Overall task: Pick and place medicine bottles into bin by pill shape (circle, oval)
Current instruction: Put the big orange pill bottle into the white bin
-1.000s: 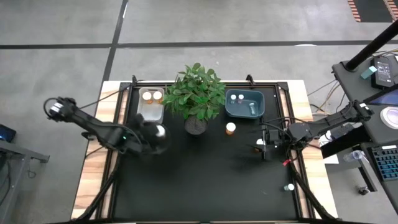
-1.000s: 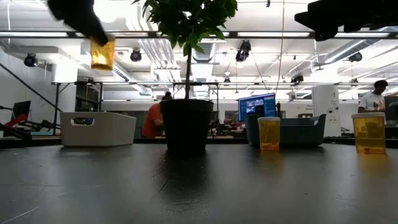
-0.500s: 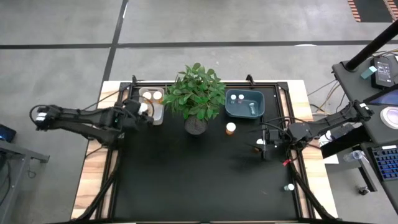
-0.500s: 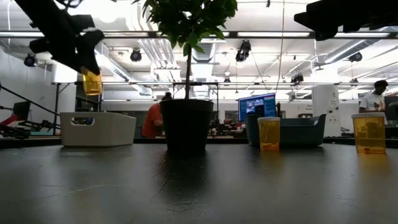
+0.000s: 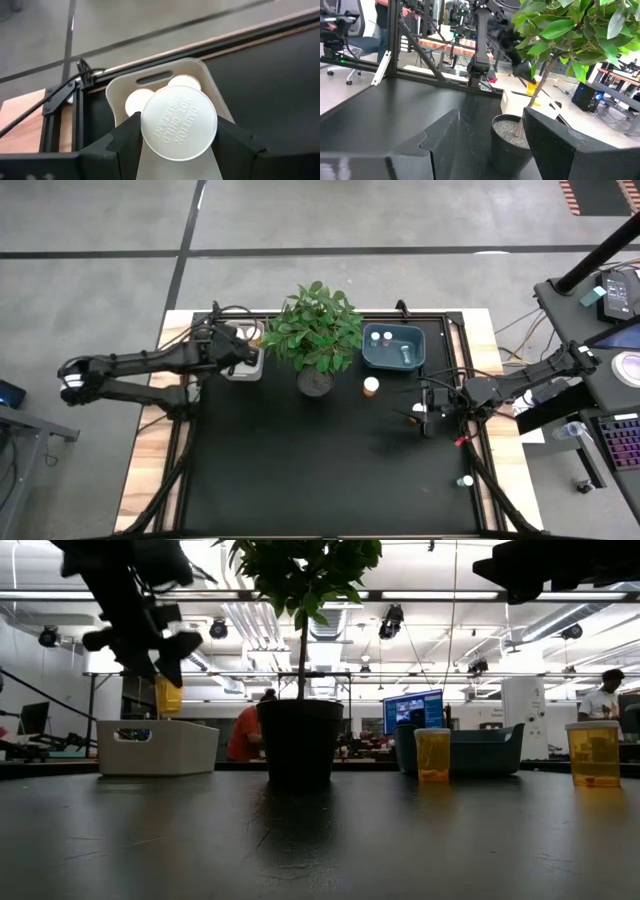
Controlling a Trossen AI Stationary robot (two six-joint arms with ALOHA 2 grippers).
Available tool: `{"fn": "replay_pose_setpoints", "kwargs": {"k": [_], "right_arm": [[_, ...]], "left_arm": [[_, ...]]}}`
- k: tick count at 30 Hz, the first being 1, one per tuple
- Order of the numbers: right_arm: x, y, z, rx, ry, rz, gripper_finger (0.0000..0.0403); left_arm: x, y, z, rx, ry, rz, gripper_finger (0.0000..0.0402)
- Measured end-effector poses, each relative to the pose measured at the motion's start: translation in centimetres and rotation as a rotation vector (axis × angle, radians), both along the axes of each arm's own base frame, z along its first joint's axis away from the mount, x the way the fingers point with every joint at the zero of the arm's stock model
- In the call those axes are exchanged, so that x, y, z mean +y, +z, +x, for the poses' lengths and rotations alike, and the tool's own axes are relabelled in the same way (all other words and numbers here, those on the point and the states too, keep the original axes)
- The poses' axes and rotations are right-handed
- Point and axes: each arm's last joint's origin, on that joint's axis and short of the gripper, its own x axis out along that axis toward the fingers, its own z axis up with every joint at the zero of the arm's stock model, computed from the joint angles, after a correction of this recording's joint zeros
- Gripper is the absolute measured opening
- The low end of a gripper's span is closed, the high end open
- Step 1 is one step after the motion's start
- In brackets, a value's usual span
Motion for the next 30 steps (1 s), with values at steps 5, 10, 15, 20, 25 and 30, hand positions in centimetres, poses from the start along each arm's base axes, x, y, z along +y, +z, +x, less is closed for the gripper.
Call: {"fn": "replay_pose_setpoints", "kwargs": {"k": [5,10,15,20,25,30], "right_arm": [[0.0,0.0,0.0,0.0,0.0,-0.005,0.021],[0.0,0.0,0.0,0.0,0.0,-0.009,0.021],[0.0,0.0,0.0,0.0,0.0,-0.008,0.021],[0.0,0.0,0.0,0.0,0.001,-0.008,0.021],[0.0,0.0,0.0,0.0,0.0,-0.008,0.021],[0.0,0.0,0.0,0.0,0.0,-0.008,0.021]], "left_arm": [[0.8,-1.6,1.1,0.063,0.01,-0.043,0.0185],[1.2,-2.8,2.4,0.081,0.007,-0.056,0.0185],[1.8,-3.9,3.3,0.103,0.02,-0.065,0.0185],[2.3,-4.5,3.9,0.102,0.03,-0.066,0.0185],[2.5,-4.9,4.3,0.09,0.032,-0.063,0.0185],[2.5,-5.2,4.4,0.088,0.048,-0.074,0.0185]]}}
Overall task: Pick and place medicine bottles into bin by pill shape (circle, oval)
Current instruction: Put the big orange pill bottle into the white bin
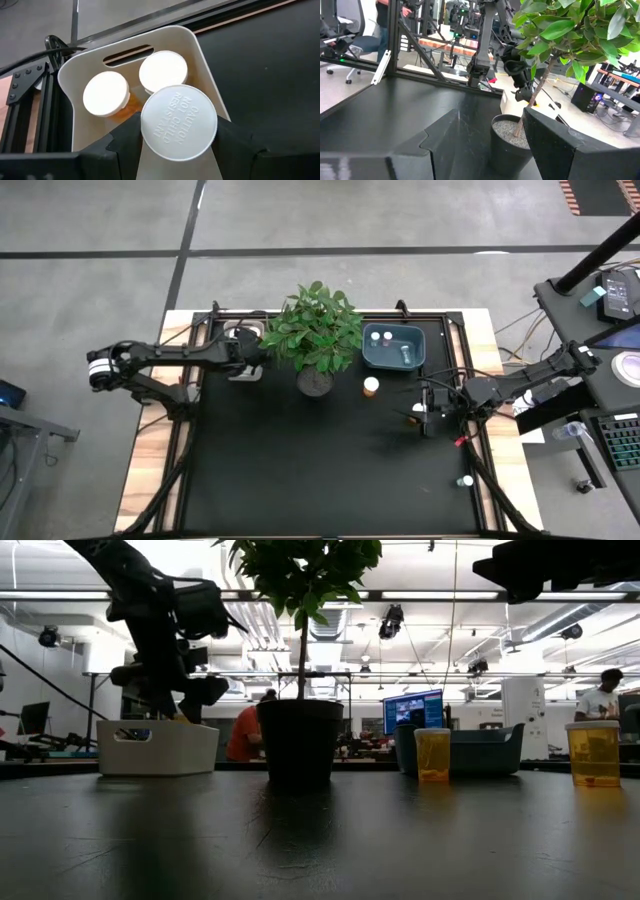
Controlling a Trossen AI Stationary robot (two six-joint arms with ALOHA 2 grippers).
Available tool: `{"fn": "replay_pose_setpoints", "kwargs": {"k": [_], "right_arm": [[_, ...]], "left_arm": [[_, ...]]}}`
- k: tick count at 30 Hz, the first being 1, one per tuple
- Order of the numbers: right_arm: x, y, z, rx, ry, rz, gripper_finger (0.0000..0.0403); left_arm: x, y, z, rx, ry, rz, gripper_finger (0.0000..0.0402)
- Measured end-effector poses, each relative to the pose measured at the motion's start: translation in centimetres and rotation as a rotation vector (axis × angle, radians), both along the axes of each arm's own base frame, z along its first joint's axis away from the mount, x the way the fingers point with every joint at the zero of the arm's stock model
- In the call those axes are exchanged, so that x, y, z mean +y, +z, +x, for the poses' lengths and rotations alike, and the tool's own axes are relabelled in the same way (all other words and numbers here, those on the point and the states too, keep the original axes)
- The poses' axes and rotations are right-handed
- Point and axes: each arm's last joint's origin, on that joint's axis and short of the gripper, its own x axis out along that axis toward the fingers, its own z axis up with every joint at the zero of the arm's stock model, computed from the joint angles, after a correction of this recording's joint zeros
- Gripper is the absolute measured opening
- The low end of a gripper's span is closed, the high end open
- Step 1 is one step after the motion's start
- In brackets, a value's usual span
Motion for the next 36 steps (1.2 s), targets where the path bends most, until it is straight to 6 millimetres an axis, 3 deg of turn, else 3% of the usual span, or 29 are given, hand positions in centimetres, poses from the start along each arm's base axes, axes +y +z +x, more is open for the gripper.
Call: {"fn": "replay_pose_setpoints", "kwargs": {"k": [5,16,36], "right_arm": [[0.0,0.0,0.0,0.0,0.0,0.0,0.021],[0.0,0.0,0.0,0.001,0.0,0.0,0.021],[0.0,0.4,0.1,0.005,0.001,0.007,0.021]], "left_arm": [[0.0,0.0,0.0,-0.018,0.015,-0.006,0.0193],[0.0,0.0,0.0,-0.025,0.009,-0.016,0.026],[-1.1,1.0,0.0,-0.048,-0.086,-0.039,0.0265]]}}
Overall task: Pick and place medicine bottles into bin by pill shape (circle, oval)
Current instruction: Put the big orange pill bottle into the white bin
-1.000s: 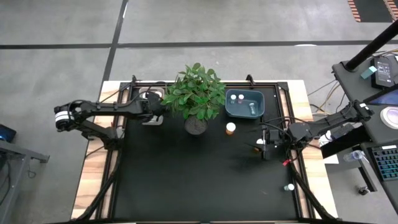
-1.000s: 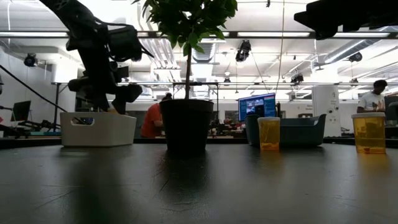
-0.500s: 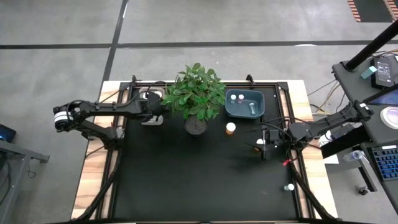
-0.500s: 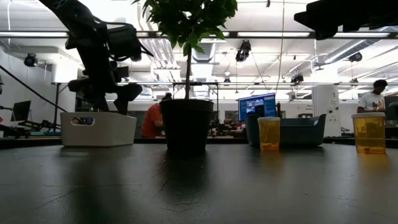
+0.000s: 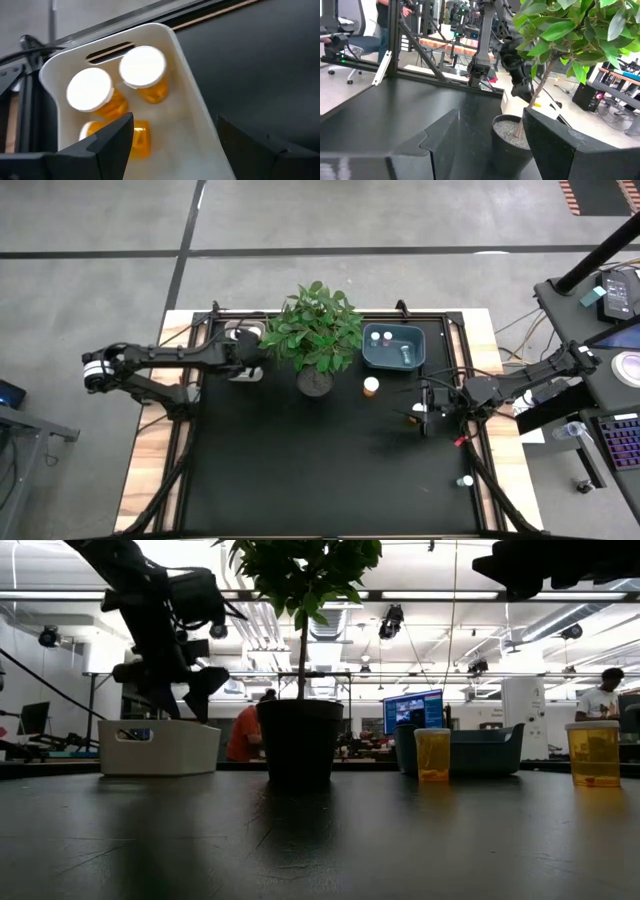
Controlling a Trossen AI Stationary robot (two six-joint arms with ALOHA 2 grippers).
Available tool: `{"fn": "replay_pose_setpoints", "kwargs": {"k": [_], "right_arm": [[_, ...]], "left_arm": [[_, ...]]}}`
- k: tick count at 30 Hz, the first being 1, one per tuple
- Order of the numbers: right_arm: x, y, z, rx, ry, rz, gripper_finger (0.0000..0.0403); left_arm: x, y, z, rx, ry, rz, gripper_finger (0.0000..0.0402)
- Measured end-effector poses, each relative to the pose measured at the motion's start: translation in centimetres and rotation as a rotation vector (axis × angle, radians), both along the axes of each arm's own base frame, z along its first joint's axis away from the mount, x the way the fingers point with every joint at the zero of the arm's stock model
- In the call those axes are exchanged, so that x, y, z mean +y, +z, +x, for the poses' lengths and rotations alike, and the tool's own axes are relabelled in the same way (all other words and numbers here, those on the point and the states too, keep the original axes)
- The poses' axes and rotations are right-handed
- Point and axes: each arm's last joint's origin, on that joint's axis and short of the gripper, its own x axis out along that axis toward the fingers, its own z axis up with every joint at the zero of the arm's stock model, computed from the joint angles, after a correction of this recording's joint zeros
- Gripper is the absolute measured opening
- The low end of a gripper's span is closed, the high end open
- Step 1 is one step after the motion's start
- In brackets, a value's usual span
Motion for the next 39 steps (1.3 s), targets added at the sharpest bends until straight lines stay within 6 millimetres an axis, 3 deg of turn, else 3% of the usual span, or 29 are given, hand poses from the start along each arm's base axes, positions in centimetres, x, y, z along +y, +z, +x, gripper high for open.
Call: {"fn": "replay_pose_setpoints", "kwargs": {"k": [8,16,24,29,39], "right_arm": [[-0.2,0.0,0.0,0.002,-0.054,0.074,0.021],[-0.4,-1.0,0.0,0.074,-0.153,0.348,0.021],[-0.1,-1.5,0.8,0.179,-0.204,0.549,0.021],[0.2,-0.4,1.4,0.397,-0.306,0.613,0.021],[0.3,2.2,1.1,0.917,-0.697,0.706,0.021]], "left_arm": [[-2.4,2.9,-0.2,-0.099,-0.121,0.014,0.0265],[-6.3,5.8,-1.6,-0.249,-0.319,0.041,0.0265],[-9.6,6.7,-1.7,-0.351,-0.524,0.07,0.0265],[-10.7,7.0,-1.4,-0.394,-0.591,0.079,0.0265],[-11.8,7.2,-1.5,-0.419,-0.645,0.067,0.0265]]}}
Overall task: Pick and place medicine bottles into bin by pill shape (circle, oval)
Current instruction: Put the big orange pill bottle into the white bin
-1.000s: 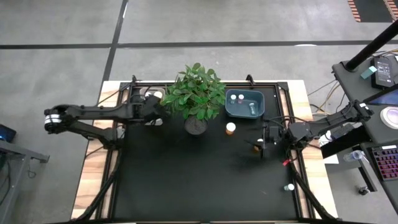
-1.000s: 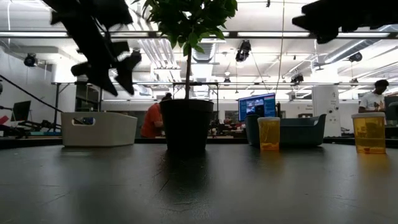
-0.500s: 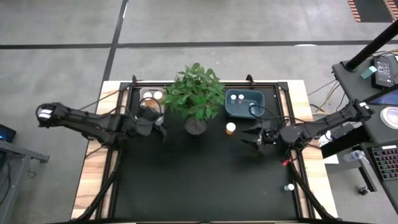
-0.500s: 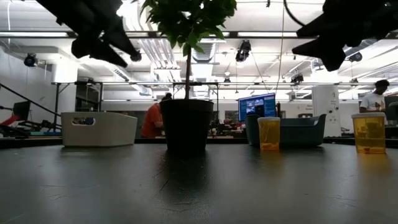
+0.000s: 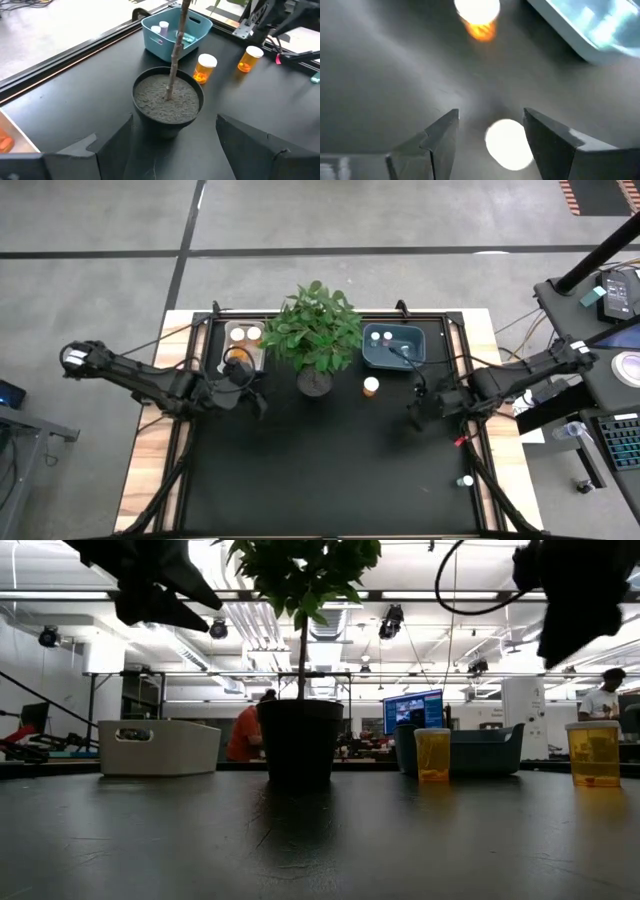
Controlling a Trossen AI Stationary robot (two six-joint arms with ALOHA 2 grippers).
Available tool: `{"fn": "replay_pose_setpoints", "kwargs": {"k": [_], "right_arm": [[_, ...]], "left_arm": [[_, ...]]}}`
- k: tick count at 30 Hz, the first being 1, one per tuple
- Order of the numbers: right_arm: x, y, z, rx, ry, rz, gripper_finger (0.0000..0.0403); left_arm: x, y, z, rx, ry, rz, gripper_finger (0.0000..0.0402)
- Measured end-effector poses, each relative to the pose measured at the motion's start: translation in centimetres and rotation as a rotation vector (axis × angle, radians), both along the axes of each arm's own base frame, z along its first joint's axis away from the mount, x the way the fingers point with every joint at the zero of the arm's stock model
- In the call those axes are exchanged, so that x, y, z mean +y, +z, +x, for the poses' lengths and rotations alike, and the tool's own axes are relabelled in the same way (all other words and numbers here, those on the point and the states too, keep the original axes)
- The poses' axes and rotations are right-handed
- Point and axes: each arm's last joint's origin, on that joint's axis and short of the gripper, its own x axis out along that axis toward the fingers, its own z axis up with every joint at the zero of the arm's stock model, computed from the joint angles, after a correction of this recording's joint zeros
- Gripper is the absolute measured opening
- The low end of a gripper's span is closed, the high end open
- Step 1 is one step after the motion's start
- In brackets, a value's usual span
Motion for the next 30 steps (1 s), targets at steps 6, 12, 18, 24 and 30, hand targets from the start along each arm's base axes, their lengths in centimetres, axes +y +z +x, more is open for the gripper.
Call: {"fn": "replay_pose_setpoints", "kwargs": {"k": [6,12,18,24,30], "right_arm": [[0.2,-0.1,-0.2,0.224,-0.08,0.032,0.021],[0.5,-1.7,0.0,0.315,-0.087,0.089,0.0236],[0.5,-2.3,0.0,0.31,-0.098,0.088,0.0282],[0.5,-3.4,0.2,0.291,-0.098,0.091,0.0307],[0.6,-5.0,0.6,0.297,-0.106,0.089,0.032]], "left_arm": [[-0.1,0.0,-0.1,-0.002,-0.006,0.0,0.0265],[-0.2,0.0,-0.1,-0.001,-0.009,0.0,0.0265],[-0.3,0.1,-0.1,-0.006,-0.013,-0.002,0.0265],[-0.6,0.1,-0.1,-0.006,-0.028,-0.003,0.0265],[-0.7,0.1,-0.2,-0.006,-0.036,-0.003,0.0265]]}}
